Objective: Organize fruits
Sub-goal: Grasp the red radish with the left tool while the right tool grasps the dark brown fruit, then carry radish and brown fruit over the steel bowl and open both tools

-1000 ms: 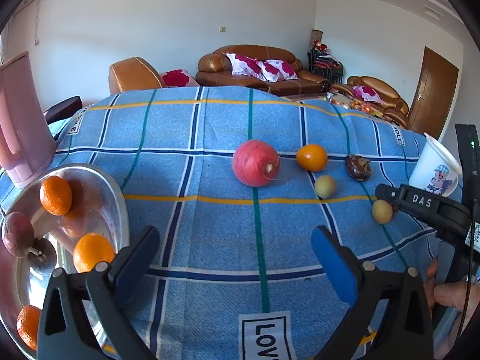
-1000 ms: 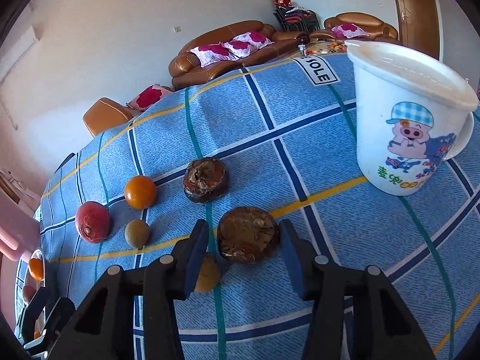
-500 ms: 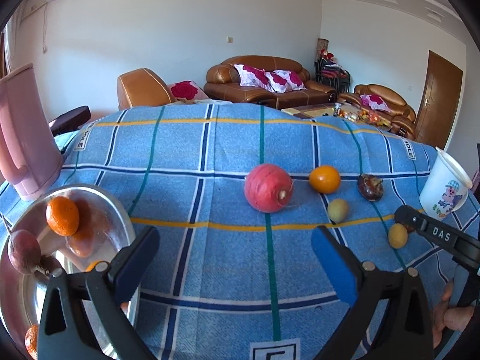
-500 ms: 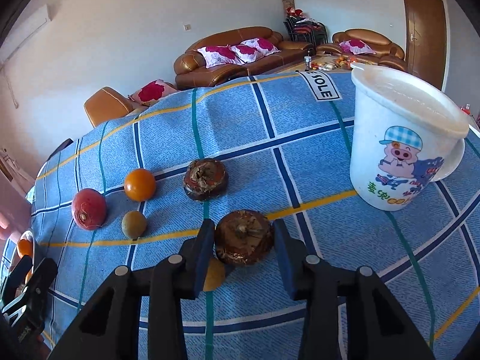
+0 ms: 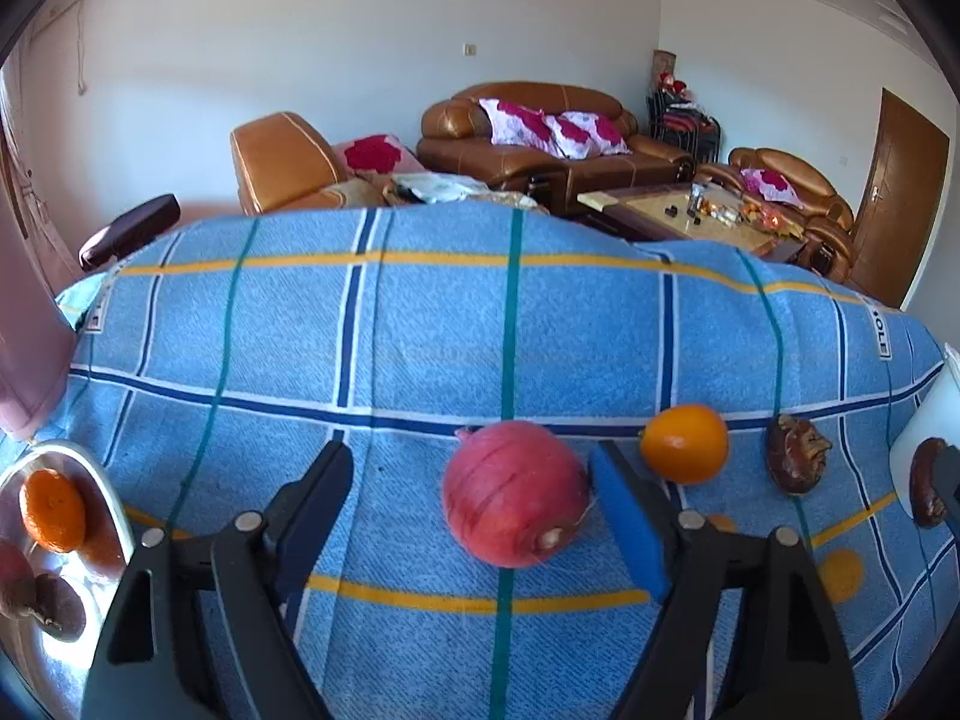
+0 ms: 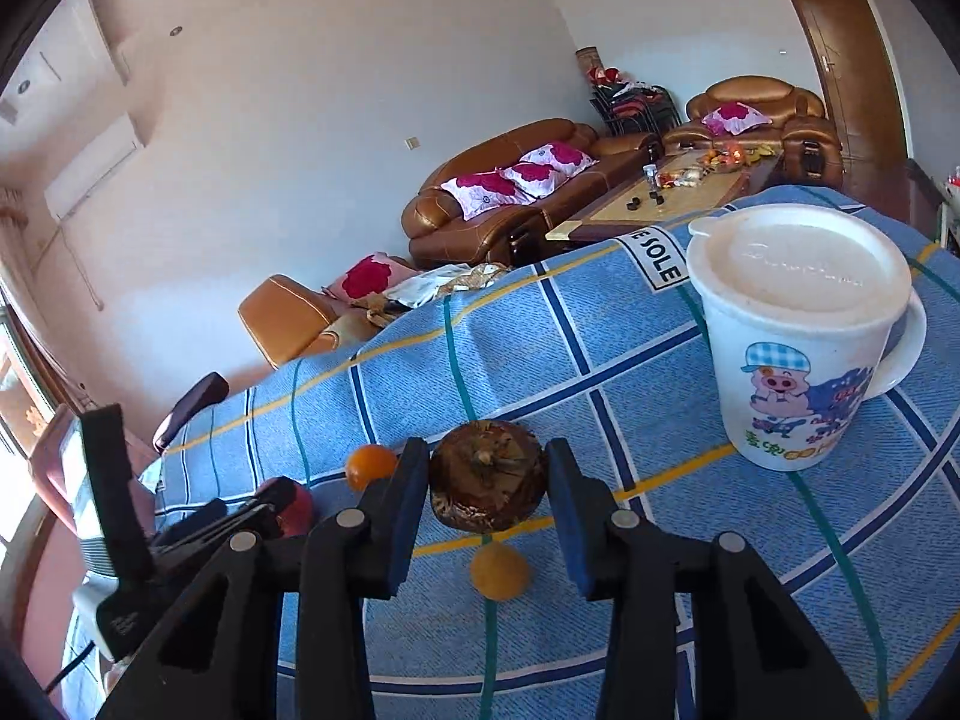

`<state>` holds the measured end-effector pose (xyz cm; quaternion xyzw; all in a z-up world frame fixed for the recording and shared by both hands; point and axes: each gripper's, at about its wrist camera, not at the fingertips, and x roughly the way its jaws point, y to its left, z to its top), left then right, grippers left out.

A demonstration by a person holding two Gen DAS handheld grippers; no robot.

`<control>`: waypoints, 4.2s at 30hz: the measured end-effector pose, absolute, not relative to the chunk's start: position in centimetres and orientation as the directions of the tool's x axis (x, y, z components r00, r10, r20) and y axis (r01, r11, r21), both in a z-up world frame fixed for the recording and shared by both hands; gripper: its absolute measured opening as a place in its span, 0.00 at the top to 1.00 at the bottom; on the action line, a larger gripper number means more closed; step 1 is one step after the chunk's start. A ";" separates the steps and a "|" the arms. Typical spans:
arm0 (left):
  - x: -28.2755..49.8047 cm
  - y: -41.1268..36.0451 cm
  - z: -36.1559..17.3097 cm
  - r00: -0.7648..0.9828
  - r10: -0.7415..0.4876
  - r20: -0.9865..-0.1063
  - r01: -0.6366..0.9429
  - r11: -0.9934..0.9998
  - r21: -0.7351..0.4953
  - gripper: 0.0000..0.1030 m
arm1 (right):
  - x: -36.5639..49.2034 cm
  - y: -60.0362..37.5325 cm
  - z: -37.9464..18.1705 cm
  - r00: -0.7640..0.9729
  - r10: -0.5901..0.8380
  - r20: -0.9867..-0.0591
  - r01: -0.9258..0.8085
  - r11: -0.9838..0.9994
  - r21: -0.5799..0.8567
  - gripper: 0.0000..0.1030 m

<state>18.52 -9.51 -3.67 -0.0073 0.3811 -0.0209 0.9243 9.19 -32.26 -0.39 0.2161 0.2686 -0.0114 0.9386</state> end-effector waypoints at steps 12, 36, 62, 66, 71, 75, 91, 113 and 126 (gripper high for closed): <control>19.3 -8.6 -4.6 0.655 -0.166 -0.737 0.055 0.983 -0.173 0.47 | 9.1 -30.4 -0.2 0.862 0.028 -0.506 0.132 0.952 0.277 0.60; 7.5 -7.9 -0.4 0.871 -0.071 -0.486 0.111 0.992 0.053 0.47 | 5.9 -26.5 0.4 0.913 -0.160 -0.375 0.187 0.982 0.038 0.59; 1.3 -3.7 0.1 0.884 -0.128 -0.450 0.160 0.986 0.035 0.47 | -0.6 -21.0 1.1 0.919 -0.178 -0.351 0.192 0.981 0.005 0.59; 0.4 -2.5 0.2 0.885 -0.132 -0.447 0.160 0.987 0.027 0.47 | -1.2 -19.7 1.1 0.922 -0.169 -0.347 0.179 0.984 -0.005 0.59; -0.4 -1.1 0.2 0.887 -0.131 -0.442 0.155 0.988 0.018 0.47 | -1.7 -17.7 1.2 0.926 -0.144 -0.350 0.152 0.988 -0.003 0.59; -1.0 0.2 0.2 0.890 -0.129 -0.437 0.149 0.989 0.010 0.47 | -1.7 -16.0 1.2 0.928 -0.113 -0.354 0.120 0.993 -0.001 0.59; -1.5 7.9 0.1 0.904 -0.048 -0.424 0.038 0.999 -0.033 0.47 | -0.1 -7.9 0.9 0.929 0.009 -0.369 -0.009 1.000 0.001 0.59; 0.7 16.6 -1.1 0.851 0.035 -0.523 -0.087 0.993 -0.075 0.47 | 5.5 1.5 0.0 0.891 0.141 -0.431 -0.151 0.988 0.011 0.59; 1.9 16.6 -2.2 0.783 0.066 -0.619 -0.087 0.996 -0.004 0.47 | 8.6 4.2 -1.9 0.772 0.227 -0.593 -0.272 0.962 0.014 0.59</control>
